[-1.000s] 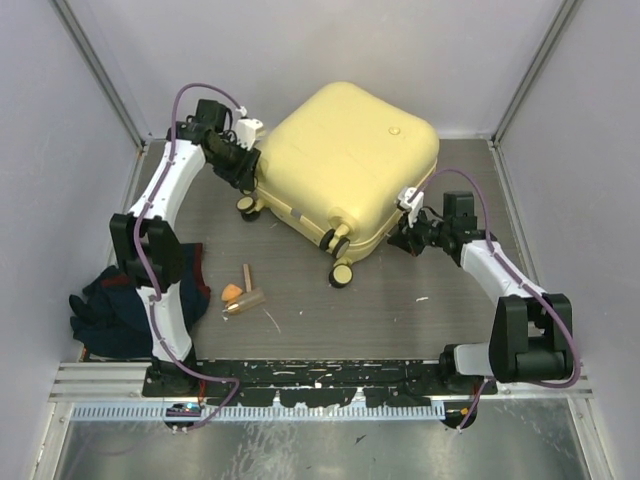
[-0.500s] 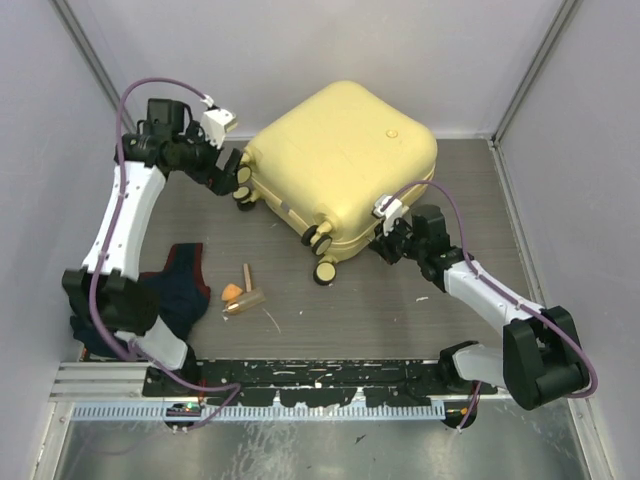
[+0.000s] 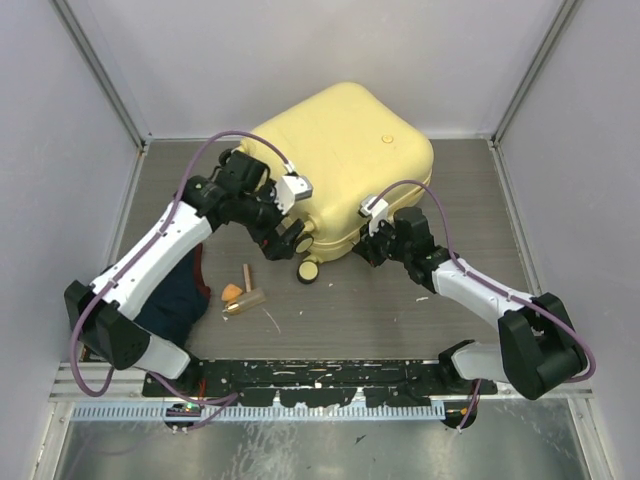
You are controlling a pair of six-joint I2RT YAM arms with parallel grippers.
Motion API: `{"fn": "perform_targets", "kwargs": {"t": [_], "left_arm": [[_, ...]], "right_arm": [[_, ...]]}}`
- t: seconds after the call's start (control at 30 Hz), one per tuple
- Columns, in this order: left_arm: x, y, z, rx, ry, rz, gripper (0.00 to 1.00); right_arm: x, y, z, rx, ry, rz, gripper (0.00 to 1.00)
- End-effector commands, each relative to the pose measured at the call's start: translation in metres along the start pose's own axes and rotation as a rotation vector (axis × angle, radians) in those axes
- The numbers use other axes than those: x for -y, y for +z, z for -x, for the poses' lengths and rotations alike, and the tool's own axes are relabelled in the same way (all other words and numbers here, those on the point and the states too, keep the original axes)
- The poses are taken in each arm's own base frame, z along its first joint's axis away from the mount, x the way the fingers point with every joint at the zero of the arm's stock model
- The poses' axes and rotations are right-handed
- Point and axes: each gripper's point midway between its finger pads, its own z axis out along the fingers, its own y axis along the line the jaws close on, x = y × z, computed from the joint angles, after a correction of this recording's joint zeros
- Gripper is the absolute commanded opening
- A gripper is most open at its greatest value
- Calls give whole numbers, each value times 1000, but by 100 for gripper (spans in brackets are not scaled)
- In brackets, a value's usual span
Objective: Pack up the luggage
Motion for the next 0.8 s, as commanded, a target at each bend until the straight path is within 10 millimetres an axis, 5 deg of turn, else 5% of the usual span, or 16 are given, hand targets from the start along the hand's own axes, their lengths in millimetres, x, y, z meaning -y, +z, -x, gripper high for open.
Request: {"fn": "perform_targets", "kwargs": {"t": [0.0, 0.2, 0.57, 0.77], "left_arm": [[0, 9, 27, 53, 6, 52, 96], [6, 38, 31, -6, 56, 87, 90], [3, 65, 28, -98, 69, 123, 52], [-1, 66, 17, -136, 61, 143, 69]], "right_arm": [[1, 2, 56, 173, -21, -16, 1], [7, 1, 57, 181, -13, -50, 1], [35, -10, 59, 179, 3, -134, 1], [45, -17, 53, 162, -13, -145, 1]]}}
